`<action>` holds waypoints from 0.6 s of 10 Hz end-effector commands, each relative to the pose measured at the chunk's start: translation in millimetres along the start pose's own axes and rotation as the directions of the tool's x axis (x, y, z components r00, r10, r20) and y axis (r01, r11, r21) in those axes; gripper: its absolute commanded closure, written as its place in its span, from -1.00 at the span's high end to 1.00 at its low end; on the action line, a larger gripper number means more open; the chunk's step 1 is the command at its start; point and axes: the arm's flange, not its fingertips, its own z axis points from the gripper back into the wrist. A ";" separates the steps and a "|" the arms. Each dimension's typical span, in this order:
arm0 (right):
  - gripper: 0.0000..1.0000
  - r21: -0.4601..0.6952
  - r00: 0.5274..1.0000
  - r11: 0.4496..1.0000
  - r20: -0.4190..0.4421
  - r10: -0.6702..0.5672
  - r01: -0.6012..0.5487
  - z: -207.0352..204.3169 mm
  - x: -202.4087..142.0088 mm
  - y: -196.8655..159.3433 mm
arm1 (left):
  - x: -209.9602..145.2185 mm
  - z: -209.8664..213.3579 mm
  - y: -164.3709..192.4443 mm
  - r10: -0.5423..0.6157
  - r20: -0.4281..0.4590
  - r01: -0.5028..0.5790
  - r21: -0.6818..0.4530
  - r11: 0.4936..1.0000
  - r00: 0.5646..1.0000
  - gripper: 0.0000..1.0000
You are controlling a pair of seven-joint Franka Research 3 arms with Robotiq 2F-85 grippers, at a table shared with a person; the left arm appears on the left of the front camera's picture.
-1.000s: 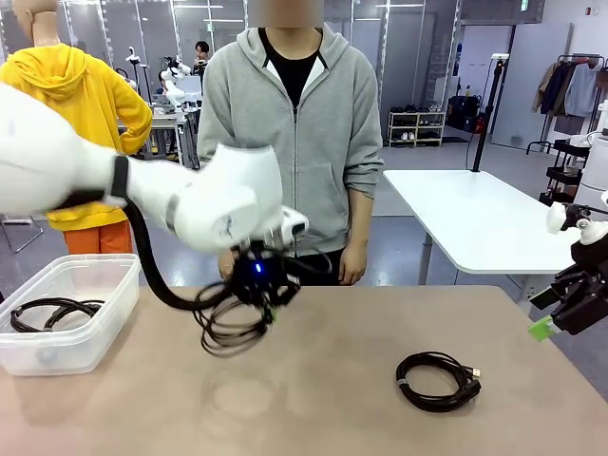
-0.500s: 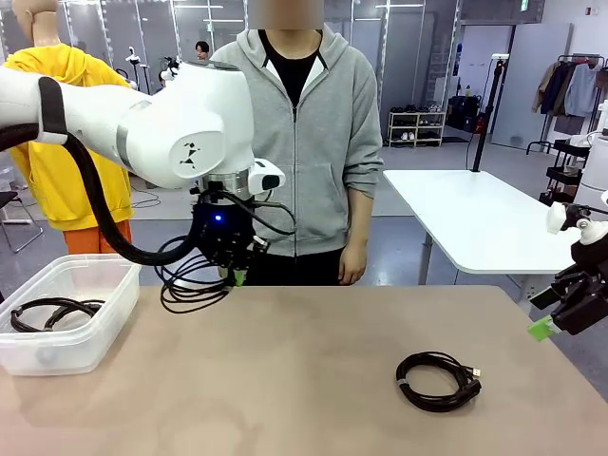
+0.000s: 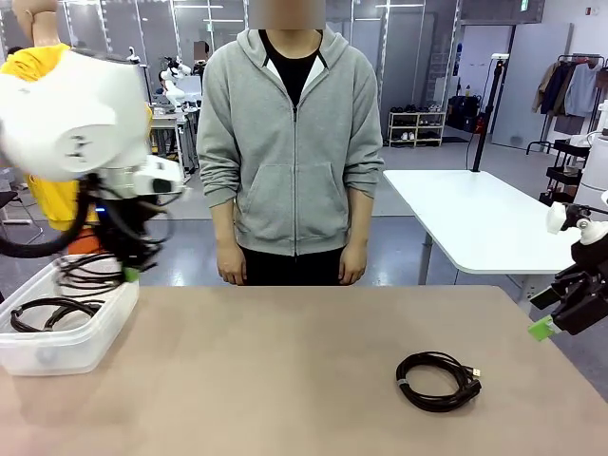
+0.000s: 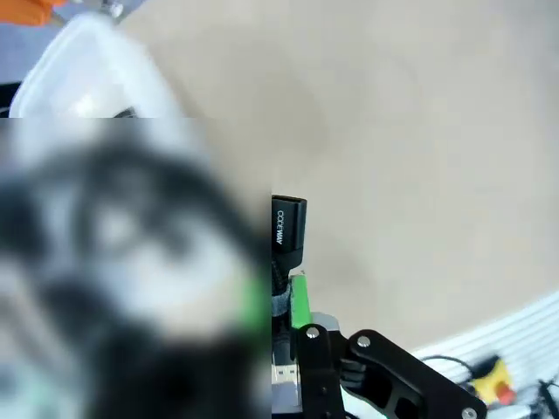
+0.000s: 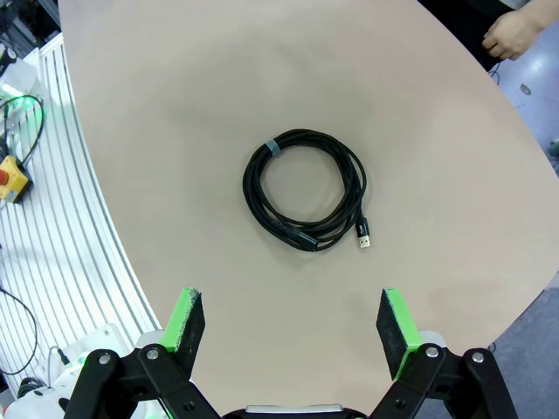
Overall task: Organize and store the cables.
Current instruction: Place the USB Extension Cable into the Organizing box.
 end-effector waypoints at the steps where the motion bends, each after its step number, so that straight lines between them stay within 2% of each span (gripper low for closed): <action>1: 1.00 -0.009 1.000 1.000 0.003 -0.020 0.020 -0.2 2.7 -1.4 | -25.1 -17.4 35.8 0.027 0.038 -0.027 -0.003 1.000 0.999 -0.83; 4: 1.00 -0.009 1.000 1.000 0.003 -0.020 0.020 -0.2 2.7 -1.4 | -22.6 -66.6 95.3 0.186 -0.003 -0.186 0.009 0.983 0.983 -0.83; 6: 1.00 -0.009 1.000 1.000 0.003 -0.020 0.020 -0.2 2.7 -1.4 | -6.9 -98.8 114.0 0.275 0.043 -0.273 -0.045 0.961 0.960 -0.83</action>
